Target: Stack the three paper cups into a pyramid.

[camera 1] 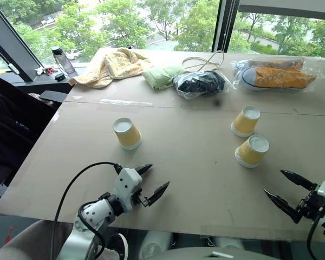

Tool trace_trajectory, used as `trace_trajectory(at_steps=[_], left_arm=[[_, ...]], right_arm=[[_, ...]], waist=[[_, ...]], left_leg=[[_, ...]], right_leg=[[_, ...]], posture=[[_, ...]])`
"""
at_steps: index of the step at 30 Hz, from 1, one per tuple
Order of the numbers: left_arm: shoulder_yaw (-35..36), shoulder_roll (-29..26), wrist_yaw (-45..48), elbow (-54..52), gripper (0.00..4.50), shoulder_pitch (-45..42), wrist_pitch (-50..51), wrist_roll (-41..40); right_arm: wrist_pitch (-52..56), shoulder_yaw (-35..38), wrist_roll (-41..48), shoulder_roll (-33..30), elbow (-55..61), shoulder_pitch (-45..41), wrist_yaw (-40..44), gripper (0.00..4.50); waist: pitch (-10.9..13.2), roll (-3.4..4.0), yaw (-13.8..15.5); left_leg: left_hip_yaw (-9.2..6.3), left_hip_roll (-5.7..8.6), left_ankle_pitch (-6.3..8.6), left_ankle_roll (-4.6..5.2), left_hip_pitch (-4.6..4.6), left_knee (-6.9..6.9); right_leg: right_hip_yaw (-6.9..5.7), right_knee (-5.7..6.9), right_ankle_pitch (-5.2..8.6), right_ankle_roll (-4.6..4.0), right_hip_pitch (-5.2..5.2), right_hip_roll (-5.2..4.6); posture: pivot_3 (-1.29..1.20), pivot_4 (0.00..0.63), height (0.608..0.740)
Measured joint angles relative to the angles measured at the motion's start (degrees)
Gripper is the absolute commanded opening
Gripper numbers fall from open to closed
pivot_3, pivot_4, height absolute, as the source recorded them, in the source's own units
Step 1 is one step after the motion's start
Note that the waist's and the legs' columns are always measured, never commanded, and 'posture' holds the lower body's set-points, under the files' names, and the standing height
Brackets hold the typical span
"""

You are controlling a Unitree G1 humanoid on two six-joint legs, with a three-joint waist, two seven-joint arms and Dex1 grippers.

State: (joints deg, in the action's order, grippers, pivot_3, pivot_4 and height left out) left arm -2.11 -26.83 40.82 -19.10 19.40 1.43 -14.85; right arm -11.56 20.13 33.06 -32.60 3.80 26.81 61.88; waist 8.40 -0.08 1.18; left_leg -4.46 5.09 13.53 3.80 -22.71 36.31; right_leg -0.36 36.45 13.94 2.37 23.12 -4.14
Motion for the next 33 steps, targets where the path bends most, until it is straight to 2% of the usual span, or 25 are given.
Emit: trace_trajectory(at_steps=[13, 21, 24, 28, 33], left_arm=[[0.6, -1.4, 2.7, 0.3, 4.5, -0.8, 1.0, -2.2], [1.1, -1.4, 2.4, 0.2, 4.5, -1.4, 1.0, -2.2], [1.3, -1.6, 2.2, -0.8, 4.5, -2.7, 2.2, -2.7], [1.5, -5.5, 5.9, -5.2, 4.5, -6.1, 5.9, -7.1], [2.4, -11.1, 11.8, -9.8, 4.5, -11.9, 10.2, -13.8]], right_arm=[[0.2, 0.2, -0.4, 1.2, 1.0, 0.7, -1.0, 4.47], [0.4, 0.2, -0.7, 1.2, -0.2, -1.5, -1.1, 4.47], [2.3, 0.2, -0.9, 1.4, -0.2, -3.1, -3.5, 4.47], [6.2, 0.2, -0.9, 1.8, 1.6, -6.5, -8.4, 4.47], [8.4, -0.1, 0.1, 1.9, 5.3, -9.0, -9.0, 4.47]], waist=[[0.0, 0.01, 0.1], [0.0, 0.01, 0.1], [0.0, 0.0, 0.1], [0.0, 0.04, 0.1], [0.0, 0.06, 0.0]], left_leg=[[0.0, 0.0, 0.0, 0.0, 0.0, 0.02], [0.01, 0.0, 0.0, 0.0, 0.0, 0.03], [0.01, 0.0, -0.01, 0.0, 0.01, 0.04], [0.01, 0.0, -0.01, -0.01, 0.01, 0.09], [0.0, 0.01, -0.06, 0.05, 0.02, 0.09]], right_leg=[[-0.01, 0.01, 0.0, 0.0, 0.0, 0.01], [-0.01, 0.01, -0.01, 0.0, -0.01, 0.01], [-0.02, 0.05, -0.01, -0.01, 0.0, 0.01], [-0.02, 0.11, -0.02, -0.01, 0.01, 0.02], [-0.04, 0.13, -0.02, -0.01, 0.01, 0.04]], posture=[[0.0, 0.15, 0.74], [0.0, 0.15, 0.74], [0.0, 0.15, 0.74], [0.0, 0.15, 0.74], [0.0, 0.15, 0.74]])
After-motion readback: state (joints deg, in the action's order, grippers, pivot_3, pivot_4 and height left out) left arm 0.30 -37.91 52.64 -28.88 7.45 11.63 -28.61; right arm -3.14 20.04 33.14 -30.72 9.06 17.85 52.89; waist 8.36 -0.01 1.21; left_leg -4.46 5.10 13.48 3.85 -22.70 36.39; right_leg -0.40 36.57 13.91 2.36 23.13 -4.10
